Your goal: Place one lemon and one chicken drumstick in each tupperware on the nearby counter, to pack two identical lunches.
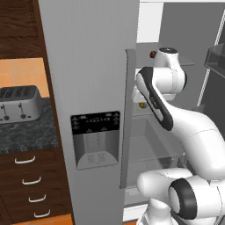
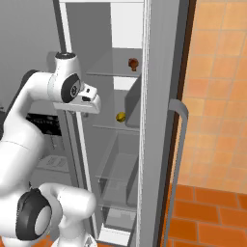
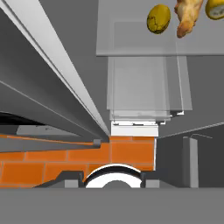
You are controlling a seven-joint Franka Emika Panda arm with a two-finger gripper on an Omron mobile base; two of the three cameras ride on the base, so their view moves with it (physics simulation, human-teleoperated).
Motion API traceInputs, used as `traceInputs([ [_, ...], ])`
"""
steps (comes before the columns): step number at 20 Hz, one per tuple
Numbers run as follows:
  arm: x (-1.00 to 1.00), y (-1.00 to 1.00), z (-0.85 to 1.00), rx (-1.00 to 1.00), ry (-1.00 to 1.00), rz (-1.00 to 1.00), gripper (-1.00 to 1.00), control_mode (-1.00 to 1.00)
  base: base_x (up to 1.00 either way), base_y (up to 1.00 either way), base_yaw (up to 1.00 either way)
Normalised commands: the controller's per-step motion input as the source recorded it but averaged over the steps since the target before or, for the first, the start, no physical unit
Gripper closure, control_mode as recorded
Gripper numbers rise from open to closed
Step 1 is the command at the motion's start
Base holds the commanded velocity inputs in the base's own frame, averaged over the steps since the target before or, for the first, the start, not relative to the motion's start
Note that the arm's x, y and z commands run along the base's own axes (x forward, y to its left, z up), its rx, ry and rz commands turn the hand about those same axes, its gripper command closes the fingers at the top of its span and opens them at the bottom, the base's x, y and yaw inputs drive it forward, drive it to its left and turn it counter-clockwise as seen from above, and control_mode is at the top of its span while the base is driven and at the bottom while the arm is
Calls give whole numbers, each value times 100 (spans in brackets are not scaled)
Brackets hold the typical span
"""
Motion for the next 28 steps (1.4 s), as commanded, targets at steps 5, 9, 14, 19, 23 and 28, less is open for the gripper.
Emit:
traceInputs([
  [5,0,-18,-46,0,-13,0,-100,-100,0,0,0],
  [9,3,-52,-51,0,-30,-2,-100,-100,0,0,0],
  [14,18,-42,-3,2,-15,-3,-100,-100,0,0,0],
  [19,72,-17,-11,1,-3,0,-100,-100,0,0,0],
  [23,81,0,-10,0,0,0,-100,-100,0,0,0],
  [28,70,-9,-1,0,0,0,-100,-100,0,0,0],
])
